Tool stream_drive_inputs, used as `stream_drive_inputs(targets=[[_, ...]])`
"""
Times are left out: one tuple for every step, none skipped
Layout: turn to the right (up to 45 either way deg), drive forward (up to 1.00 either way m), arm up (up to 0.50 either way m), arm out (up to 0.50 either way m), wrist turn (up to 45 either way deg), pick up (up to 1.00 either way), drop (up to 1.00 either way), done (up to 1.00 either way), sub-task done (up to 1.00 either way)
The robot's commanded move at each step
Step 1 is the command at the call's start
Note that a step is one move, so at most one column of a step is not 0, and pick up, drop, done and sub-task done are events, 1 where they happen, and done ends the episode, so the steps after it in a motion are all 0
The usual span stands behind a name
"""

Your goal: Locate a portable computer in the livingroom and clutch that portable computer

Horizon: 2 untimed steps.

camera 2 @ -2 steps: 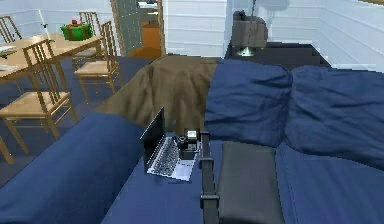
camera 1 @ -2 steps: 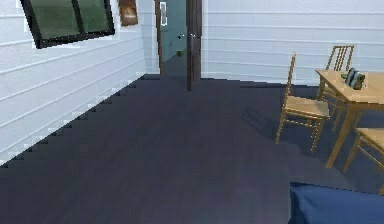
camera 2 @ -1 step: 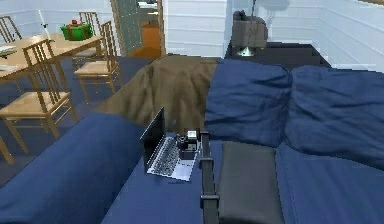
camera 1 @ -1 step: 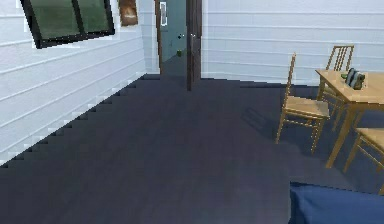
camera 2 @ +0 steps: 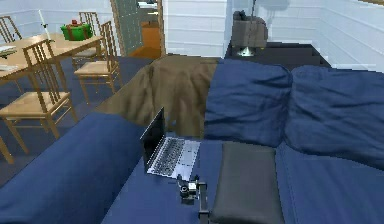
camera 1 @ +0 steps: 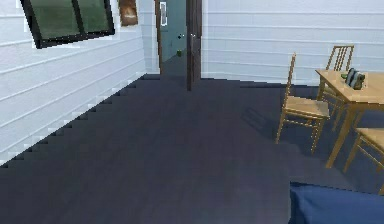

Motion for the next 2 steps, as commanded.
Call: stream_drive_inputs(targets=[[0.0, 0.00, 0.00, 0.00, 0.0, 1.00, 0.00, 0.00, 0.00], [0.0, 0.00, 0.10, 0.00, 0.0, 0.00, 0.00, 0.00, 0.00]])
